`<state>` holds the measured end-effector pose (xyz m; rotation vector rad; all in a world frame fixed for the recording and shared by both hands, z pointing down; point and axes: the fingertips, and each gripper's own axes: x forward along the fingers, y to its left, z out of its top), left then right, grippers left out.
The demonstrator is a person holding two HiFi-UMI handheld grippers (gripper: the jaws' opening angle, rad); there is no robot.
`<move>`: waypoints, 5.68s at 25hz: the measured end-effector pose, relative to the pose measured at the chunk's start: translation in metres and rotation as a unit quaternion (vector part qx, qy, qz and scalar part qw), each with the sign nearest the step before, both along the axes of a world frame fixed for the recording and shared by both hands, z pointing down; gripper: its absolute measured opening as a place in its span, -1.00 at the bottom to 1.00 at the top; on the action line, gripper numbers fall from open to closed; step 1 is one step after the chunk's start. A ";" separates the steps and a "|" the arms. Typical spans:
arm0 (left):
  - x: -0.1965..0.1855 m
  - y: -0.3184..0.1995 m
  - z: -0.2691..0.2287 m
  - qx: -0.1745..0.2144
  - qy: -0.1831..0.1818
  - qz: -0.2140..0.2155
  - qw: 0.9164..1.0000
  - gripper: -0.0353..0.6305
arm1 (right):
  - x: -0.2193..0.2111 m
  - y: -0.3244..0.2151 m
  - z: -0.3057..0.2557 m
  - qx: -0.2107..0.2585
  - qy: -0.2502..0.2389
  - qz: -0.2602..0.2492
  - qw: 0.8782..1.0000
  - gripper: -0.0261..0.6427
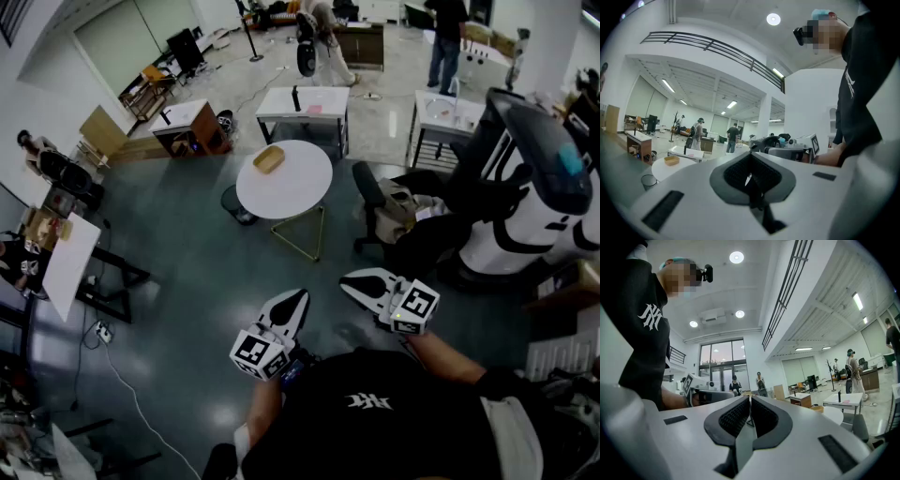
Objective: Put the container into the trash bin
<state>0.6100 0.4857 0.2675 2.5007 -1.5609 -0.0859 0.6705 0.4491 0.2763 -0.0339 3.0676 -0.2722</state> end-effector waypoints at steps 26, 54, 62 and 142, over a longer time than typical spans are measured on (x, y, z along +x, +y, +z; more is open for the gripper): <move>-0.003 -0.007 0.005 0.006 0.015 0.008 1.000 -0.88 | 0.004 -0.008 -0.003 -0.012 -0.004 0.008 1.000 -0.79; -0.024 -0.020 -0.011 0.006 -0.018 -0.067 0.998 -0.88 | 0.032 -0.030 0.005 -0.031 -0.016 -0.014 0.999 -0.79; -0.032 -0.024 0.001 -0.007 -0.014 -0.079 0.997 -0.88 | 0.022 -0.038 0.014 -0.042 -0.011 -0.029 0.999 -0.79; -0.423 -0.481 0.117 -0.137 0.057 -0.152 0.977 -0.88 | -0.371 -0.550 0.108 -0.079 0.122 -0.033 0.989 -0.79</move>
